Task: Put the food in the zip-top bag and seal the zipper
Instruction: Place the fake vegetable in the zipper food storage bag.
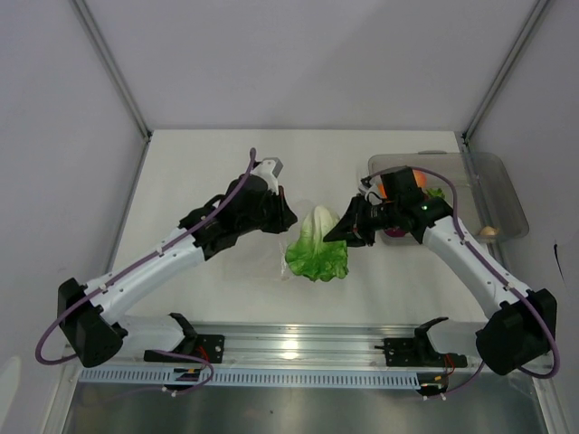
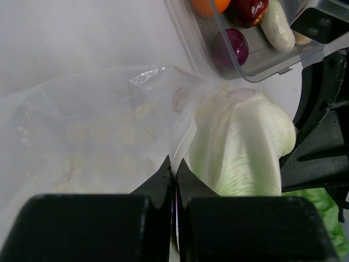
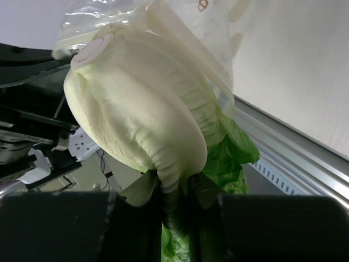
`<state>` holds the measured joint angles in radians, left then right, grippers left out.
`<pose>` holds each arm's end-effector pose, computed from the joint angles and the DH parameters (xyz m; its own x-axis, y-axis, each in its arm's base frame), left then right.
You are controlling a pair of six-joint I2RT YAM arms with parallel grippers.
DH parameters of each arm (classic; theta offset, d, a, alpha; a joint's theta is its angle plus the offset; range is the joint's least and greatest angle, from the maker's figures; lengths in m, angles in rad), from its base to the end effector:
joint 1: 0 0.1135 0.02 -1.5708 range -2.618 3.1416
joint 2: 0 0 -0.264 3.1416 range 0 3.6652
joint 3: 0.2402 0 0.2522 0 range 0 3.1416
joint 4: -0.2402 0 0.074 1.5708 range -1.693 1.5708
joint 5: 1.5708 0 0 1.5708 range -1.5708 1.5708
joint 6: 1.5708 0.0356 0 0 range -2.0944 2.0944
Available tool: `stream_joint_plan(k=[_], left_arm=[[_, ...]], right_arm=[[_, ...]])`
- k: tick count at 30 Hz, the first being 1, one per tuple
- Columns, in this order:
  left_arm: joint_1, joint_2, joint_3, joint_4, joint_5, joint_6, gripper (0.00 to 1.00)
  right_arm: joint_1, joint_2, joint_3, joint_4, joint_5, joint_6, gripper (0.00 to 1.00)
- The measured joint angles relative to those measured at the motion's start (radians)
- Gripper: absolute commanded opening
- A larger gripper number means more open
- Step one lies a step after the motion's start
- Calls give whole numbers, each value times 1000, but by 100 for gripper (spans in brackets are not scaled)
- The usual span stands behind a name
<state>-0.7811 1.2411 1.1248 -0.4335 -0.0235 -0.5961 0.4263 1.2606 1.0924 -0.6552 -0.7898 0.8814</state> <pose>0.1982 -0.1953 0.3372 -0.6942 -0.1021 -0.7125 0.3624 0.8057 -0.4685 0.2247 0.1298 0.3104 -0.9886 0.1477 -0.0304 0.0506 0.5148 0.8558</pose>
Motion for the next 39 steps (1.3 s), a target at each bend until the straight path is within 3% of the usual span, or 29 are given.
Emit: stream_joint_plan(k=[9, 20, 30, 39], left_arm=[[-60, -14, 0, 0, -55, 32, 1], [-66, 50, 0, -11, -89, 65, 1], [-70, 67, -18, 12, -87, 100, 1], [-77, 69, -33, 13, -79, 112, 0]], right_arm=[[31, 43, 16, -88, 24, -66, 0], [160, 92, 107, -228, 216, -276, 0], [177, 98, 134, -332, 316, -390, 0], [246, 160, 265, -415, 368, -465, 0]])
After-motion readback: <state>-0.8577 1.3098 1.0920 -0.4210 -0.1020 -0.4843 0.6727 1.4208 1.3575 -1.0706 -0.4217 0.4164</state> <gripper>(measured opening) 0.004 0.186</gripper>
